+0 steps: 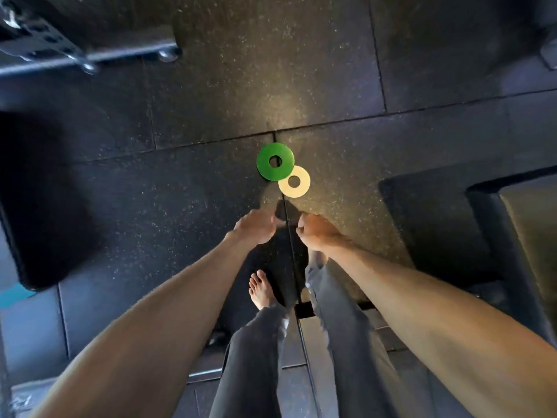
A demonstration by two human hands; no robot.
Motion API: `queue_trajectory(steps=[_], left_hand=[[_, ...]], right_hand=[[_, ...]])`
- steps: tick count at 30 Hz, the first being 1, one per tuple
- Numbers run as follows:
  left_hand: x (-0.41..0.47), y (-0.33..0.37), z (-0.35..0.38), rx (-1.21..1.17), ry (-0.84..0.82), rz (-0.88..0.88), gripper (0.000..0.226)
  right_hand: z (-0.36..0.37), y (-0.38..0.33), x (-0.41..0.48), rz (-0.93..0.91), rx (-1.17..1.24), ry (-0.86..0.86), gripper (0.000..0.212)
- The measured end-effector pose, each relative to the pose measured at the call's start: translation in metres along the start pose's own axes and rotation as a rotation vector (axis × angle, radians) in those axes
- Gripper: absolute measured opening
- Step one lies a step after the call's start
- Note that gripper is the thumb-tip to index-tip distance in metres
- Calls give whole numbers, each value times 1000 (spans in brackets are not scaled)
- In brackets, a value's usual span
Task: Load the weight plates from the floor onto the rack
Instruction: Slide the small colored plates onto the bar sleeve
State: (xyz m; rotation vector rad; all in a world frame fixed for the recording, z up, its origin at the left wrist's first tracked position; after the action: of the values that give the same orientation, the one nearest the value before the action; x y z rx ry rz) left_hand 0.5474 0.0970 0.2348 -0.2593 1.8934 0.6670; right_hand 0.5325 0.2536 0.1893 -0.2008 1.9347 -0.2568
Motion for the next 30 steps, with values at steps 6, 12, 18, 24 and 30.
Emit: queue_trajectory(steps=[6, 12, 18, 24, 30], left_hand=[[177, -24, 4, 73, 89, -87, 37], [327, -42, 25, 376, 317, -48, 54], [409, -61, 36, 543, 409, -25, 75], [440, -70, 28, 471, 541, 29, 72], [429, -68, 20, 420, 520, 108, 74]], right_hand=[[7, 42, 151, 11, -114, 91, 31], [36, 74, 289, -17, -402, 199, 66], [47, 102, 353, -43, -582, 288, 65], [45, 109, 372, -181, -692, 376, 60], [51, 111, 362, -302, -733, 385, 36]])
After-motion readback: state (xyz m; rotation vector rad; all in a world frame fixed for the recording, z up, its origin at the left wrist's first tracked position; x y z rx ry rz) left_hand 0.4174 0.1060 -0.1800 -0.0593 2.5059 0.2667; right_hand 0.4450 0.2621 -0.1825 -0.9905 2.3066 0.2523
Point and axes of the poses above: each hand's wrist, its own x-axis towards the middle knuckle, its own z-axis out of the palm, y = z × x, the point moved 1 cm from there along x, towards the middle knuckle, and after that the axes turned 12 degrees about -y, right-handed, at the moved point
